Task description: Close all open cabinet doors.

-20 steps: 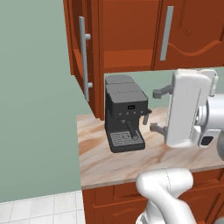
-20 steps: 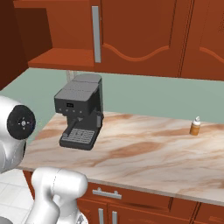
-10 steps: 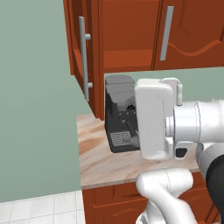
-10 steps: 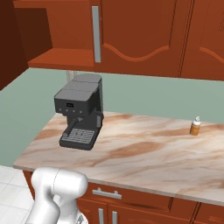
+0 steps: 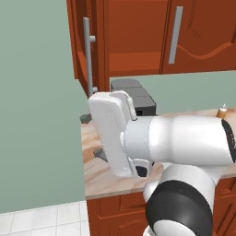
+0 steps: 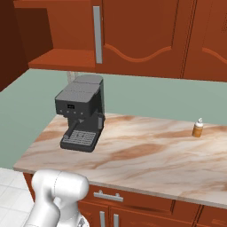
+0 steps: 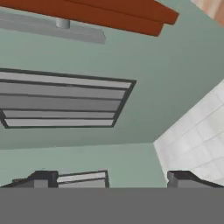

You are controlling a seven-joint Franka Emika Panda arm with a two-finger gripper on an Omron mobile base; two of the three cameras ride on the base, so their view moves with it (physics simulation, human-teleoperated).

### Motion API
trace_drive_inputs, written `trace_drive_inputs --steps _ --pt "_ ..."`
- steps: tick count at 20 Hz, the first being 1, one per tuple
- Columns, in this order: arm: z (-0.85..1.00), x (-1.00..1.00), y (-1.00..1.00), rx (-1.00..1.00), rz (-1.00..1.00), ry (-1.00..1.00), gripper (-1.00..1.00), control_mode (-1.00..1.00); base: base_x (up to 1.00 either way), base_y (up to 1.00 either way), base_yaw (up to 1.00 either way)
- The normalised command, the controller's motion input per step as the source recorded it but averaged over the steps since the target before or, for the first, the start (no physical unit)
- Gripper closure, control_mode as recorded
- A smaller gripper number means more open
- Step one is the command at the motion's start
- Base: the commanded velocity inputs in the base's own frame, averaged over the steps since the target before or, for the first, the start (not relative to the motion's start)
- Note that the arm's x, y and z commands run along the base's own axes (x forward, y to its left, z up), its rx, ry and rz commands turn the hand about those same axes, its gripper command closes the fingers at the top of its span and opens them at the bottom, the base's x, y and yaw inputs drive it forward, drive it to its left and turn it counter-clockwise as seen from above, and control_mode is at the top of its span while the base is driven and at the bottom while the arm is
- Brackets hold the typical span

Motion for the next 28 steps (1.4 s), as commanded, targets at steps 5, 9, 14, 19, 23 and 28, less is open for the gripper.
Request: trace_drive_inputs --steps 5,9,14,19,23,28 --pt "-0.01 0.21 0.46 -0.02 -0.46 0.06 -1.0 -1.0 0.0 0.0 0.0" --pt "0.0 0.19 0.46 0.0 -0.48 0.01 -1.0 -1.0 0.0 0.0 0.0" --pt "0.0 0.34 0.23 0.0 -0.41 0.09 -1.0 -1.0 0.0 0.0 0.0" --pt "0.0 0.3 0.1 0.0 -0.21 0.11 -1.0 -1.0 0.0 0.0 0.0" --pt "-0.04 0.31 0.2 0.0 -0.02 0.01 -1.0 -1.0 0.0 0.0 0.0" --pt "-0.05 0.4 0.08 -0.04 -0.14 0.0 -1.0 -1.0 0.0 0.0 0.0"
